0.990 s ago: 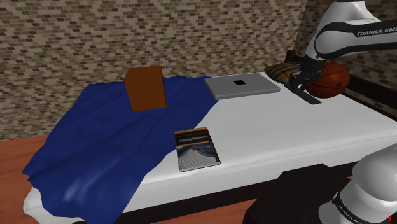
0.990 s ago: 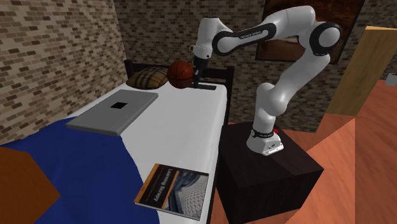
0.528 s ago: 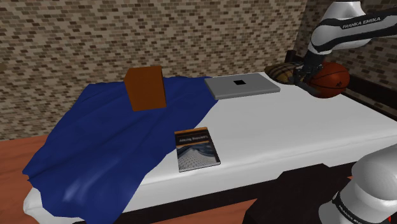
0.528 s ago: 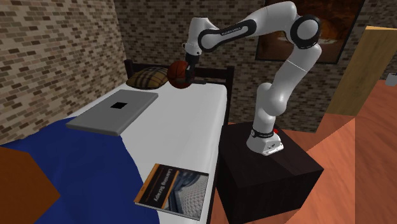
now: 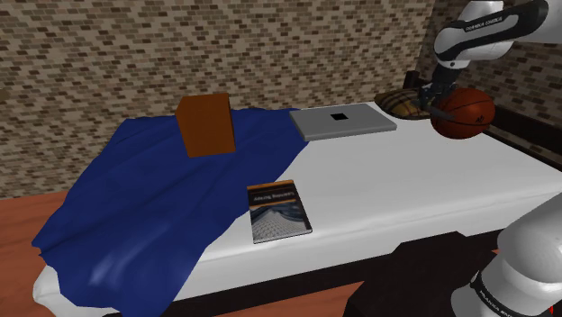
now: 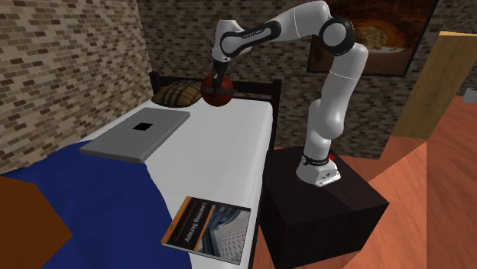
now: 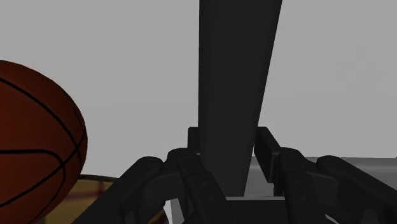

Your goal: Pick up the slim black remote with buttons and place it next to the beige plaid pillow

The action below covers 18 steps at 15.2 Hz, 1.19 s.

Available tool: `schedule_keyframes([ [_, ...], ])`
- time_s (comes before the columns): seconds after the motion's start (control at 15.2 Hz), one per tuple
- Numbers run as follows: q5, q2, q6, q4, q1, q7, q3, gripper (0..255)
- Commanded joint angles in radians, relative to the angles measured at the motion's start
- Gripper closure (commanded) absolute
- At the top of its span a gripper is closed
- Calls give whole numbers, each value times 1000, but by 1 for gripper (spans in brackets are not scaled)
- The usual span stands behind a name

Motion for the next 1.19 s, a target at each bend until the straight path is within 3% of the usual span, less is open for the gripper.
schedule_keyframes([
  [0.0, 37, 78, 0, 74, -6, -52, -28, 255],
  [0.53, 217, 411, -96, 465, -96, -234, -84, 255],
  [1.12, 231, 426, 18, 364, -96, -250, -76, 255],
])
